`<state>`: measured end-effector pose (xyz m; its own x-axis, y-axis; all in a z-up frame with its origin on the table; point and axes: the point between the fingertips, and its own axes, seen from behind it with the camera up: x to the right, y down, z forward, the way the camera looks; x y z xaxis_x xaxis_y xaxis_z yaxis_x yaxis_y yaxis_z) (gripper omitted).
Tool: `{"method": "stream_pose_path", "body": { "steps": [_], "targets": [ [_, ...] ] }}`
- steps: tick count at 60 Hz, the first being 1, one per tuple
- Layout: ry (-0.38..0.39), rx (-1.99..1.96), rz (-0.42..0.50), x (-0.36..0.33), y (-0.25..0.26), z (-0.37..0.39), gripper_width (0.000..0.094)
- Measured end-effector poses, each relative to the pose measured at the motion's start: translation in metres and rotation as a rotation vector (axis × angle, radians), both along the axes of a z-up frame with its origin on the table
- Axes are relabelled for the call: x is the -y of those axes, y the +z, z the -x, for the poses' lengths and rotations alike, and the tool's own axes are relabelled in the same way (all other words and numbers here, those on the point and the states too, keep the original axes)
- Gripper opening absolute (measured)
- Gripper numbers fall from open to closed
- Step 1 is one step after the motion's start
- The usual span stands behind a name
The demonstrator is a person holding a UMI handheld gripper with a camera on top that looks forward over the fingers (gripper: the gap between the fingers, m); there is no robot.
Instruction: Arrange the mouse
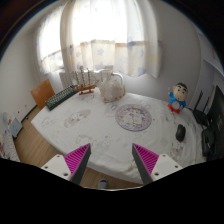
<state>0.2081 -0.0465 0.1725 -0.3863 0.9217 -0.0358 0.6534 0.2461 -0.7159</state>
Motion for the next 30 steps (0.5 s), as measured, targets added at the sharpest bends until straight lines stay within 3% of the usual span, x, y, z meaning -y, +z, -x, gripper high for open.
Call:
{"method": "stream_pose_path", "body": {
  "steps": [7,30],
  "targets": [
    [-0.09,0.01,-0.022,-0.034,-0.006,0.005,0.086],
    [-0.391,0.026,-0.077,-0.234,-0.047,0.037,0.0861]
  ]
}}
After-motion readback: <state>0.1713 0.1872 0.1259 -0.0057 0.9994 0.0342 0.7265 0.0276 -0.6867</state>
